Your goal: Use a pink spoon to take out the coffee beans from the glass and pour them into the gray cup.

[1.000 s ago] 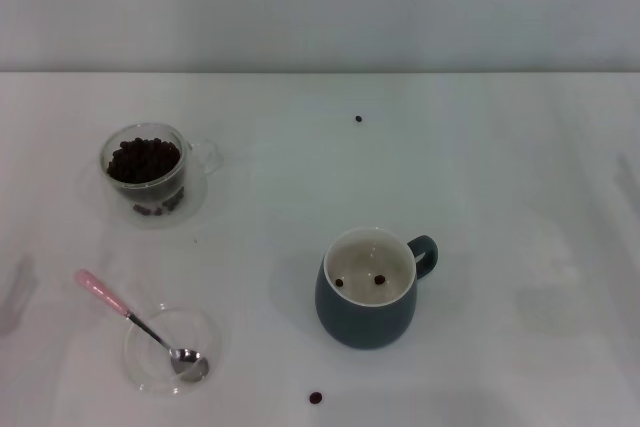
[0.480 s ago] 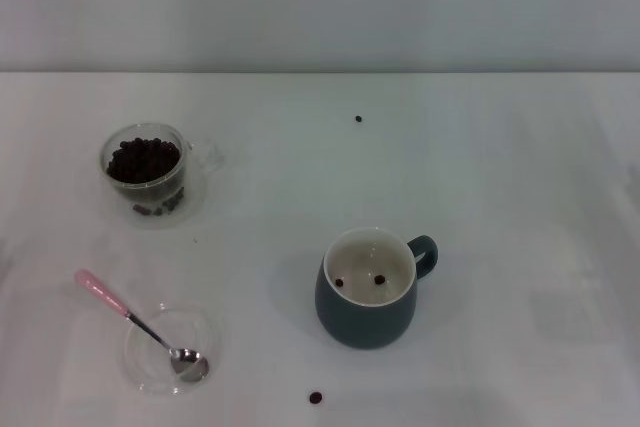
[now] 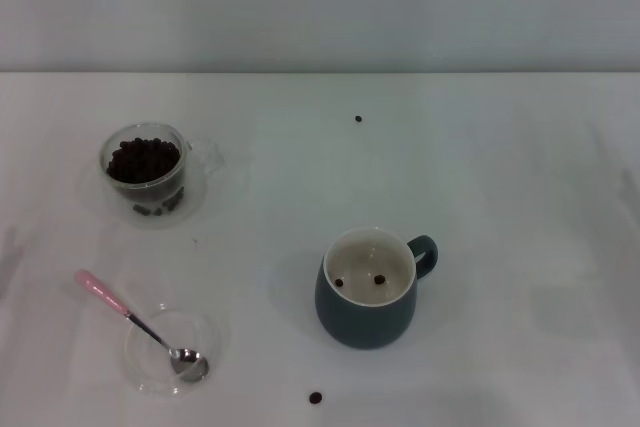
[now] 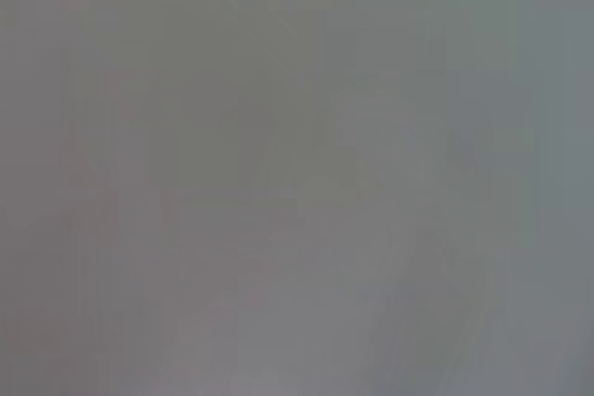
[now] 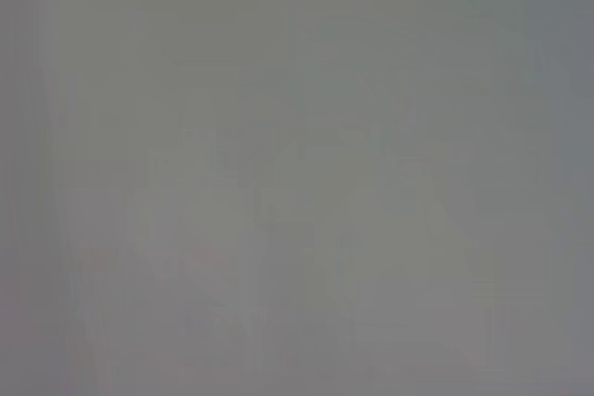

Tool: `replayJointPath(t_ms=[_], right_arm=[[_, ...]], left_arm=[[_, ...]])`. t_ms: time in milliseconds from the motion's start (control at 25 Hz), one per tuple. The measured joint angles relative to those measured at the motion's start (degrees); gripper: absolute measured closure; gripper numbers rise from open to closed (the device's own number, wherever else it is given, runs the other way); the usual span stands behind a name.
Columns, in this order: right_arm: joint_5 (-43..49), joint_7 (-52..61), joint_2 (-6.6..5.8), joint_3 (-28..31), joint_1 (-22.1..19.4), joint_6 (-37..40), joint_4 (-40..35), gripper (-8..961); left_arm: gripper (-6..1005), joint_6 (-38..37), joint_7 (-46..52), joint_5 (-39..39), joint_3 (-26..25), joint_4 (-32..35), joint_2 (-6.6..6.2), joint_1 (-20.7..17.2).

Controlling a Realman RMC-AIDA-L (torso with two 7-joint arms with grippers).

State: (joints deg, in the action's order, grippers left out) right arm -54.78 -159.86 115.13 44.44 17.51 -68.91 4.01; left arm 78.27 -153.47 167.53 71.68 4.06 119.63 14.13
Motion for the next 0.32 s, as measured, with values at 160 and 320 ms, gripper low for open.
replayJointPath(t_ms=[160,320], right_arm=[[0.05,-0.11,0.0,-0.59,-0.19,1.27,-0.11,79],[0.07,-0.13,0.0,-0.59,-0.36,1.13,-0.23,79]], left_arm=[[113,0.25,1.99,0.04,-0.01,-0.18,0.0,0.03],[113,0.03,2.92,0.11,-0.26,-0.81,0.06,0.45]])
